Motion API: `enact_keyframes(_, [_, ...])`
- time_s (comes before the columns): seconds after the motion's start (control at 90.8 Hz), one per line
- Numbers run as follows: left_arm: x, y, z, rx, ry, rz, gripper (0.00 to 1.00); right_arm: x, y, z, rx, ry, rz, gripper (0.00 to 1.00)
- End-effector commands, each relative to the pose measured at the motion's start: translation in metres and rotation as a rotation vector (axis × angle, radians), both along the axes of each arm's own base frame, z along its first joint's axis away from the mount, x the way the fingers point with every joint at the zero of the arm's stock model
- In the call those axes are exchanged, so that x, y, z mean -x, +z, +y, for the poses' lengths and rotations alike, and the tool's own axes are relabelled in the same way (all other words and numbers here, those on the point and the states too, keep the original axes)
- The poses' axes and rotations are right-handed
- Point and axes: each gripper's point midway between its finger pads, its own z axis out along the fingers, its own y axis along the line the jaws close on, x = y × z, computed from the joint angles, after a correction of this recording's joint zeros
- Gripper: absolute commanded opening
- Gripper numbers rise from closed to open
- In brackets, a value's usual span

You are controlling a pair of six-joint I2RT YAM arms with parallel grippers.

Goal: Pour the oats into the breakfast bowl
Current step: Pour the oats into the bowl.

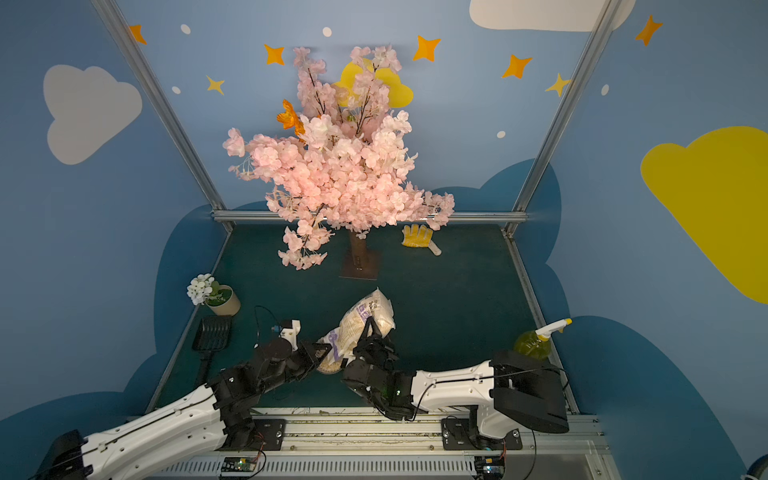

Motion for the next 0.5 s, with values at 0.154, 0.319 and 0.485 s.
enact_keyframes(0.154, [0.0018, -0.0162, 0.0052, -0.033, 0.012, 0.030, 0.03, 0.0069, 0.0467, 0.0017, -0.266, -0.011, -0.041, 0.00])
enact_keyframes(0.319, [0.0008, -0.0157, 0.0068, -0.037, 0.021, 0.026, 0.03, 0.0070, 0.0481, 0.0024, -0.258, -0.007, -0.044, 0.00])
enact_keyframes(0.485, [-0.0019, -0.0095, 0.0047, -0.038, 0.018, 0.011, 0.03, 0.0073, 0.0517, 0.0030, -0.276, -0.007, -0.048, 0.00])
